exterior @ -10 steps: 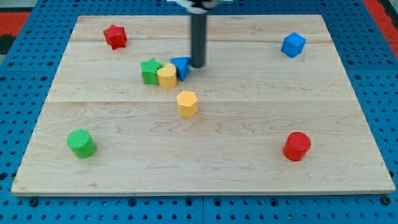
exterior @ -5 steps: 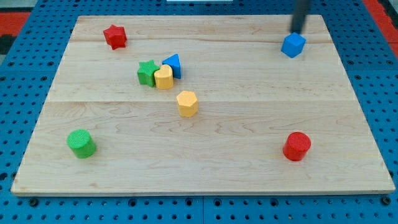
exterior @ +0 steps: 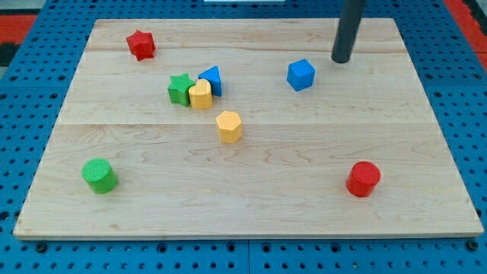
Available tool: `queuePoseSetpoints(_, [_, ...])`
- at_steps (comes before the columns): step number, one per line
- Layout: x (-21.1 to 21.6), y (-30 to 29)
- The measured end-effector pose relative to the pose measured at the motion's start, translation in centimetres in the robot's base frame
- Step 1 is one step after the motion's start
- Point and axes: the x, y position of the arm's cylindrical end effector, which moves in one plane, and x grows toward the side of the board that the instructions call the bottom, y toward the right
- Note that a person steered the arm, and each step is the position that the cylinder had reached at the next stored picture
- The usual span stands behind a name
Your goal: Move the blue cube above to the yellow hexagon
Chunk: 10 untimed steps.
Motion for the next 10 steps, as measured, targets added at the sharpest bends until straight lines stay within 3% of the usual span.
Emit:
queuePoseSetpoints(1, [2.7,-0.3])
queuePoseSetpoints(4, [1.0,-10.2])
queuePoseSetpoints(6, [6.8,-13.2])
queuePoseSetpoints(7, [6.8,-13.0])
queuePoseSetpoints(8, [10.7,-10.4])
queuePoseSetpoints(9, [11.6,-11.1])
queuePoseSetpoints(10, [9.2,-14.2])
